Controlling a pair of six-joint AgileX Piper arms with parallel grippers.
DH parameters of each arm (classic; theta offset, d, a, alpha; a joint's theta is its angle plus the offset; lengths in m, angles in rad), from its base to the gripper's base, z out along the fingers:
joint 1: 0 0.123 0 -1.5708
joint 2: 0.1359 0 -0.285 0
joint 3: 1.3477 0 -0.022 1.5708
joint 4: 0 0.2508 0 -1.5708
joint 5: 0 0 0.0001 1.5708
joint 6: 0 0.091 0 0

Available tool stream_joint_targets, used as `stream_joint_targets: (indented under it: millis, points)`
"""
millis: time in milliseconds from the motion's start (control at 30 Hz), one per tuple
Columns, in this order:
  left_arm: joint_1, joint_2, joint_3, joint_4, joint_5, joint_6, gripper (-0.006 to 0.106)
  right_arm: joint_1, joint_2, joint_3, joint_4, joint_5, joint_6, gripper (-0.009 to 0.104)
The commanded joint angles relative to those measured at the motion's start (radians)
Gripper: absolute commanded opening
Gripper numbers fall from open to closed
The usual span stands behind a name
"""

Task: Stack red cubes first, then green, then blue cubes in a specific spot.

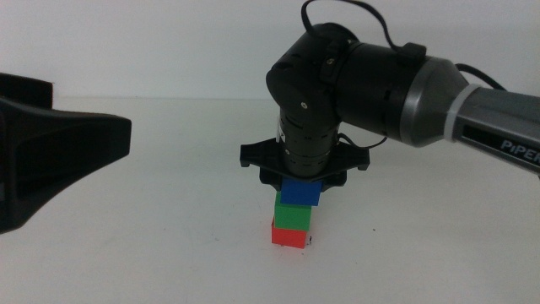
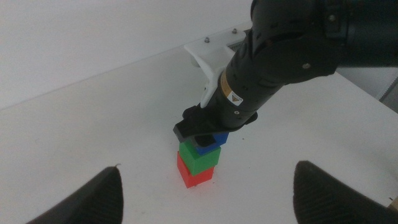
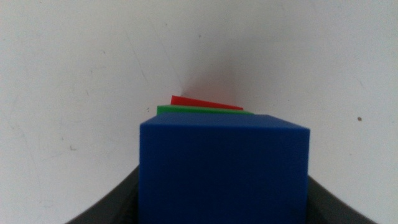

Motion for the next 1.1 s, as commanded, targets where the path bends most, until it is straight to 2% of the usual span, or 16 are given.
stream_joint_targets:
  millis: [0,767,800,867,900,1067]
  points:
    - [-0.002,-0.003,0.0,0.001,-0.013,0.0,0.094,0.001,0.007,-0.013,-0.02,-0.007,0.006,0.008]
    - [-0.002,-0.003,0.0,0.001,-0.013,0.0,0.094,0.013,0.041,-0.013,-0.035,-0.03,0.013,0.01]
    - [-0.002,-0.003,0.0,0.002,-0.013,0.0,0.094,0.013,0.043,-0.013,-0.035,-0.03,0.013,0.013]
    - [-0.002,-0.003,0.0,0.009,-0.013,0.0,0.094,0.013,0.045,-0.013,-0.035,-0.03,0.013,0.029]
    - [-0.002,-0.003,0.0,0.009,-0.013,0.0,0.094,0.013,0.045,-0.013,-0.035,-0.032,0.013,0.054]
    - [-0.002,-0.003,0.0,0.009,-0.013,0.0,0.094,0.013,0.036,-0.013,-0.037,-0.084,0.009,0.093]
